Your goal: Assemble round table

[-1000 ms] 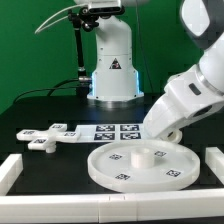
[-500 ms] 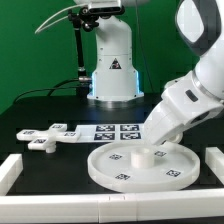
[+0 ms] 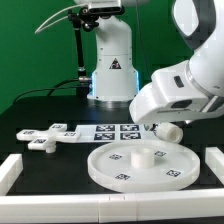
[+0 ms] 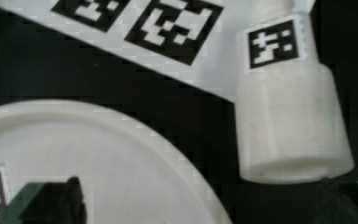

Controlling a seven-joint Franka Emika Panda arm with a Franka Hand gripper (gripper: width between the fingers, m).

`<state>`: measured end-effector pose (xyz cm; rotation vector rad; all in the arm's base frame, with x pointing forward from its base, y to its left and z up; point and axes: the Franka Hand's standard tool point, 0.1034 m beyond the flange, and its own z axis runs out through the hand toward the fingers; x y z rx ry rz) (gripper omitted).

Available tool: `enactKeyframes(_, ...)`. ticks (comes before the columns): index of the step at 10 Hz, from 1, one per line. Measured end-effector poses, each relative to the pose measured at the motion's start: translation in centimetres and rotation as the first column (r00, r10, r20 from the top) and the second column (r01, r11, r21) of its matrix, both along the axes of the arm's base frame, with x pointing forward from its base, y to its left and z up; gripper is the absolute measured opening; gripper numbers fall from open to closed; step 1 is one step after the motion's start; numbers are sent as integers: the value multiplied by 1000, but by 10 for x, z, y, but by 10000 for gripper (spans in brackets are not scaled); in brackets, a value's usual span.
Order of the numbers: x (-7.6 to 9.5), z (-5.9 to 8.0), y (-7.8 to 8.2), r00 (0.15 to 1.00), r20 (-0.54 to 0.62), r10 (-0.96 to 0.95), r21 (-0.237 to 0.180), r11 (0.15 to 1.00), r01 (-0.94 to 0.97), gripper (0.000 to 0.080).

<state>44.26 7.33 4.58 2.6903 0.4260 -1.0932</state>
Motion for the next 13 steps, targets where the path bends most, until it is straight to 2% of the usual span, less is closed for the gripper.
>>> enactKeyframes(4, 0, -3, 2, 1000, 12, 4, 9, 1000, -4, 649)
enactKeyframes(7, -8, -4, 15, 997, -7, -78, 45, 996, 78, 649)
enactKeyframes(11, -11, -7, 16, 996, -12, -87, 51, 995, 88, 649)
enactKeyframes(13, -26, -16, 22, 994, -32, -103, 56, 993, 104, 649)
